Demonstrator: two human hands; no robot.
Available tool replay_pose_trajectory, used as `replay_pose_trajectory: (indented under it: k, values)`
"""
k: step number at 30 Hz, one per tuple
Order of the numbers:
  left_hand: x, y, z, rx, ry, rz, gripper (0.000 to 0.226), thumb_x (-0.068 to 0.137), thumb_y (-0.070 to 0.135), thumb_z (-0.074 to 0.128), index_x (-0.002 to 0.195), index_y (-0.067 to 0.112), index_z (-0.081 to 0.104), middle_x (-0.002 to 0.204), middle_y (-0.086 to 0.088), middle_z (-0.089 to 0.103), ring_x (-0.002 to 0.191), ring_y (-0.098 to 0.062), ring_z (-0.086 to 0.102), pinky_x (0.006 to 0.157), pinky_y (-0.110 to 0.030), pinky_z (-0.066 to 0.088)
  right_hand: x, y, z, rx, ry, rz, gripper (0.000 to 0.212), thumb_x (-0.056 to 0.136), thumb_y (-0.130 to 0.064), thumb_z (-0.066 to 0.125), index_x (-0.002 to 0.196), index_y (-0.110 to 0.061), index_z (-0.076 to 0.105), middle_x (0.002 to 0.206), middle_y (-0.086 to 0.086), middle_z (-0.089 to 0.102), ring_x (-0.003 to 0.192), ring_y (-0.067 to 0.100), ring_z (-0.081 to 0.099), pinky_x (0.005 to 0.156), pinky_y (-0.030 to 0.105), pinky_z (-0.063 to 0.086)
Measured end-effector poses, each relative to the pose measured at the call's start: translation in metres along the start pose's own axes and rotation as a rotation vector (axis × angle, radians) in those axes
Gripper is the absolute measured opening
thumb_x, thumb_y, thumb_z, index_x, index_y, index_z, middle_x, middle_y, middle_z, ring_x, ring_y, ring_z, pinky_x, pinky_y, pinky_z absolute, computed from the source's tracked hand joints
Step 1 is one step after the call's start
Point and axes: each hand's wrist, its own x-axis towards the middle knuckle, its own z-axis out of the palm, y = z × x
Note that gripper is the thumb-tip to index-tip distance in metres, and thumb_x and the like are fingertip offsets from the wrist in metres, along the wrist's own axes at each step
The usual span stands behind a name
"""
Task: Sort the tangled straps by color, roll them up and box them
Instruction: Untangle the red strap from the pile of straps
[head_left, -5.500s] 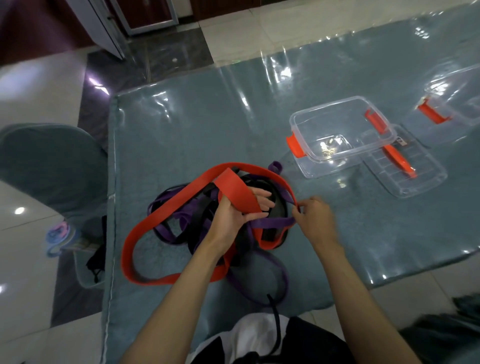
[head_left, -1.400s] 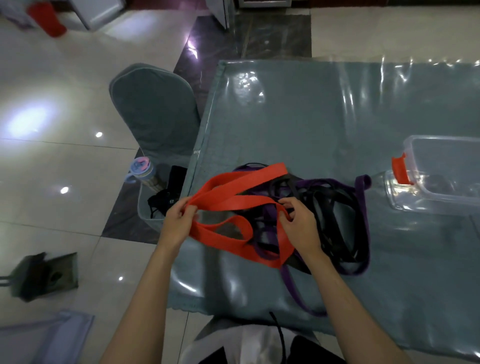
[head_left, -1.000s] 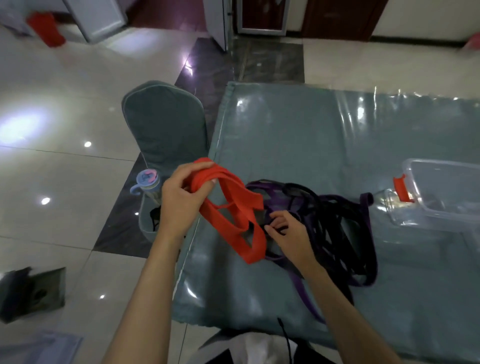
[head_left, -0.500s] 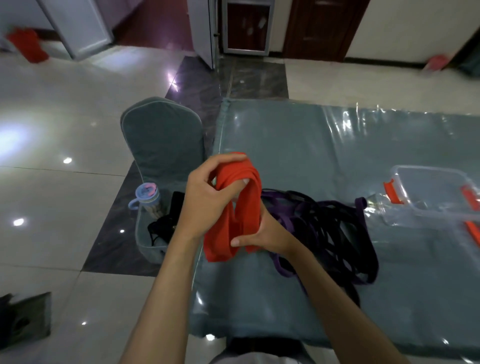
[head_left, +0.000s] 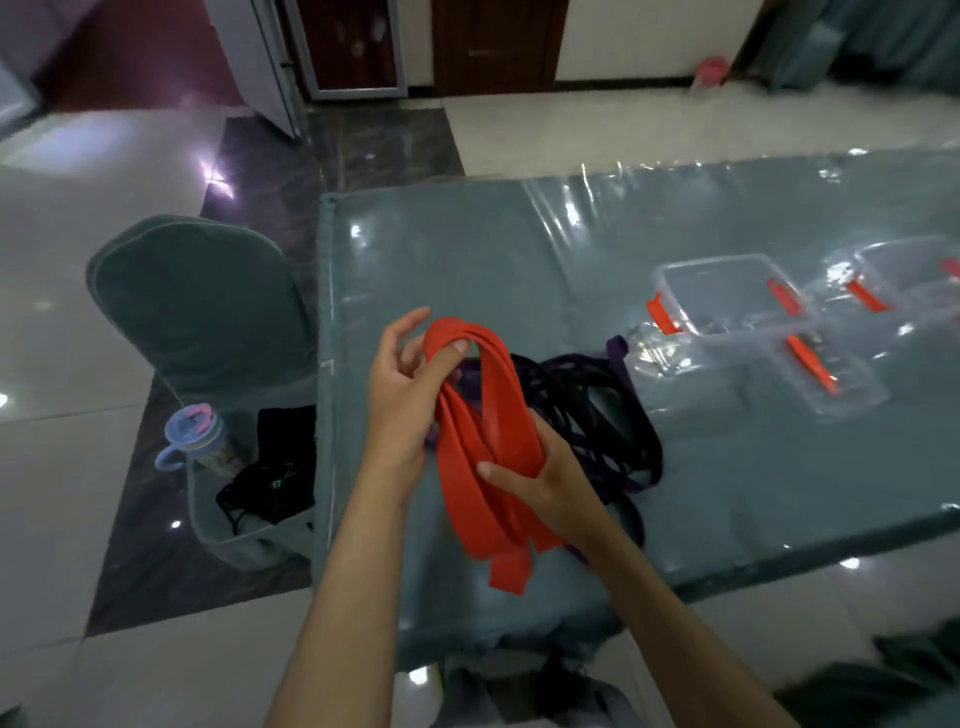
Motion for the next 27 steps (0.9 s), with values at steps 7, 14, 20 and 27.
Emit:
replay_pose_trajectory:
  k: [7,14,20,27]
  values:
    - [-0.022,-0.062,0.096,0.111,-0.285,-0.311,0.071,0.094,0.019,0.077,0.155,0.031,0.044,0.112,0.013,0.077,0.101,-0.008,0.075,0.085,-0.028,0.061,-0.045,0.009,-0.111,0.005,0.253,0.081,0.051,0.087,-0.005,0.084,0.127,-0.03,0.066,0.116,-0.015,0.078,0.108,0.005,0.074,0.09,0.017,0.055]
    - [-0.099,-0.151,0.209,0.246,-0.694,-0.407,0.081,0.09,0.028,0.082,0.156,0.045,0.038,0.133,-0.02,0.068,0.115,-0.022,0.067,0.101,-0.042,0.059,-0.107,0.035,-0.256,0.122,0.578,0.183,0.03,0.088,-0.004,0.082,0.113,-0.018,0.073,0.099,-0.008,0.082,0.09,0.005,0.076,0.079,0.02,0.057]
    - [-0.162,-0.222,0.33,0.269,-0.655,-0.288,0.067,0.087,0.027,0.083,0.148,0.033,0.055,0.131,-0.027,0.064,0.112,-0.025,0.065,0.103,-0.055,0.052,-0.153,0.068,-0.378,0.246,0.717,0.237,0.029,0.09,-0.01,0.082,0.116,-0.019,0.071,0.105,-0.001,0.081,0.097,0.014,0.077,0.082,0.03,0.06]
    - [-0.193,-0.287,0.461,0.255,-0.664,-0.391,0.051,0.09,0.025,0.076,0.137,0.035,0.062,0.124,-0.011,0.074,0.115,-0.03,0.072,0.09,-0.047,0.062,-0.198,0.091,-0.49,0.461,0.988,0.329,0.052,0.075,-0.06,0.068,0.121,-0.037,0.061,0.104,-0.01,0.079,0.095,0.008,0.076,0.088,0.035,0.057]
